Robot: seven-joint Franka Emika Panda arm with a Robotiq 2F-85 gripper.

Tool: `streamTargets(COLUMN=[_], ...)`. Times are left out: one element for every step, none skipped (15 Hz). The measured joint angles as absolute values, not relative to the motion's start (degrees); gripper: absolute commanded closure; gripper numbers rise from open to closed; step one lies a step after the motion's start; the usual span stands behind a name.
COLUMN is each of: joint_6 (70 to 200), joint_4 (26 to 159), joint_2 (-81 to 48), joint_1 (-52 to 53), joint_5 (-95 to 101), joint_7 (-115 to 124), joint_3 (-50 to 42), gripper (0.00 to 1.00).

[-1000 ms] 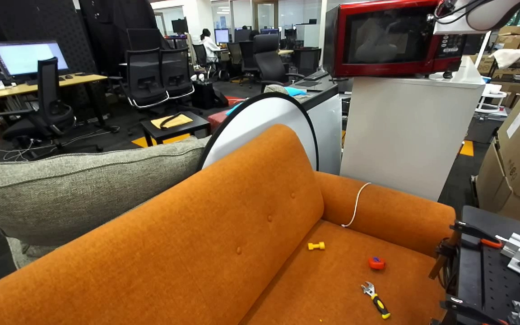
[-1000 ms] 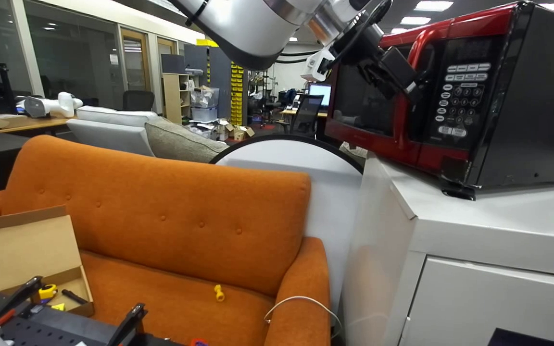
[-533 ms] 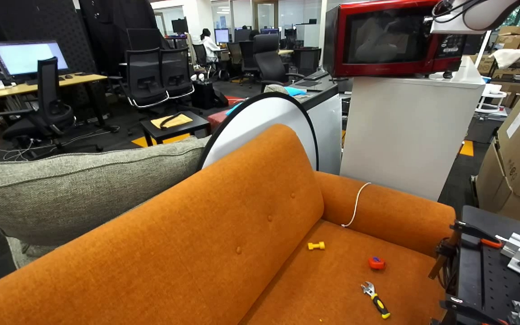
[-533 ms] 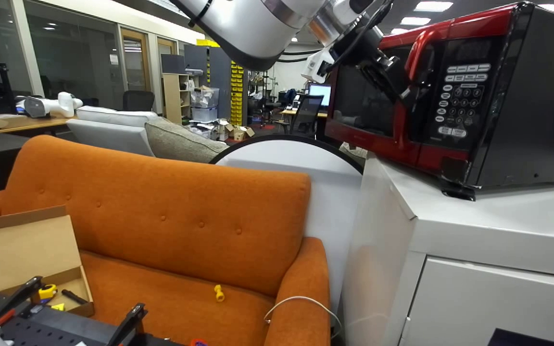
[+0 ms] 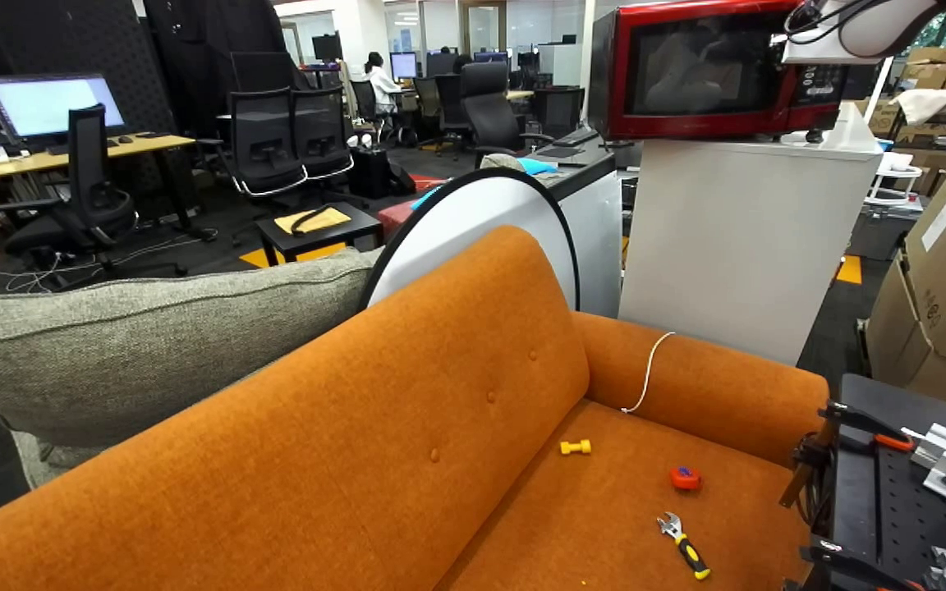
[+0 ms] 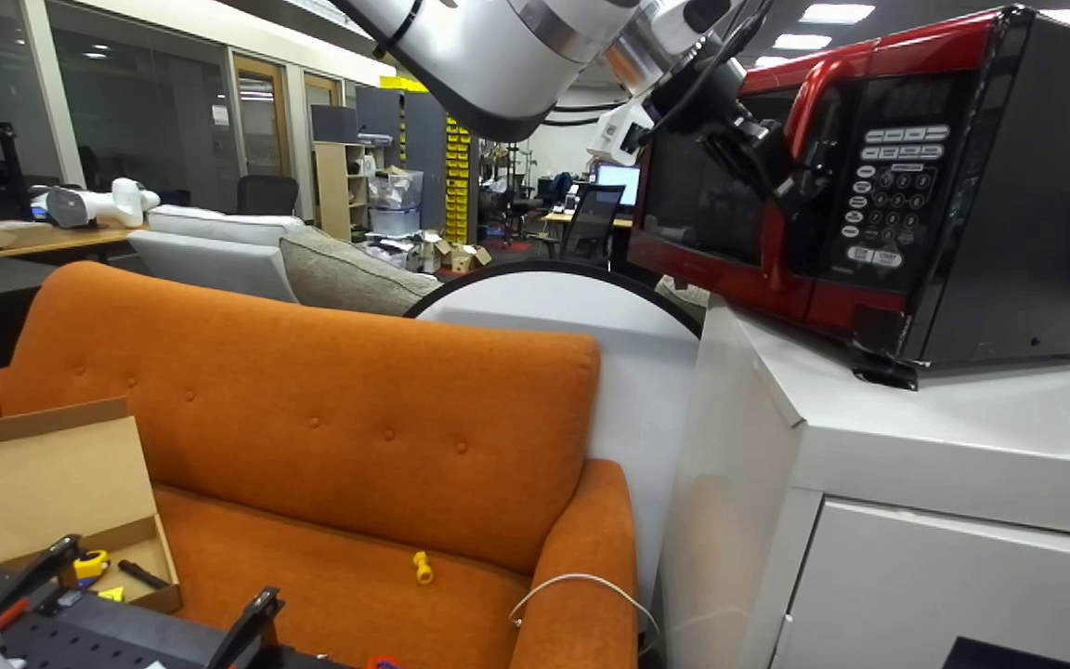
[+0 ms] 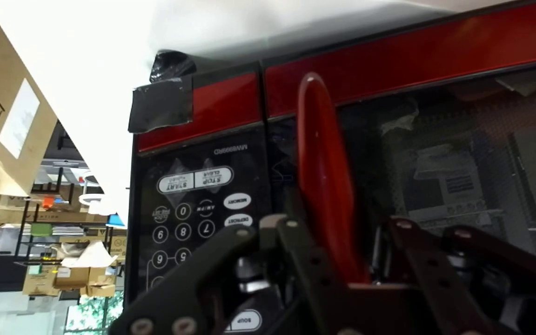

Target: Open the microwave door

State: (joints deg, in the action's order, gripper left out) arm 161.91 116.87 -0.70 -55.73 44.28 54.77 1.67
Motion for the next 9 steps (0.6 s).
streamTargets(joint_6=[161.9,162.0,162.2,162.6,163.3,164.3,165.8,167.5,169.3], joint_4=[116.9,117.0,117.2,117.5,117.9,118.6,119.5,120.8,122.2], joint_2=[-0.7,-0.6,-0.5,-0.4,-0.2,0.1,0.5,1.2,1.9], joint_1=[-55.7,-55.7,-55.7,-55.7,-55.8,-55.8,-55.9,-55.9,-55.8], joint_5=[44.3,44.4,44.4,44.3,44.3,44.3,44.0,43.2,41.8], joint_7=[54.8,54.7,54.4,53.9,53.1,52.0,50.5,48.6,46.2], joint_3=[1.7,1.7,1.7,1.7,1.6,1.6,1.5,1.5,1.5], gripper=[0.92,0.92,0.92,0.92,0.92,0.92,0.92,0.92,0.92])
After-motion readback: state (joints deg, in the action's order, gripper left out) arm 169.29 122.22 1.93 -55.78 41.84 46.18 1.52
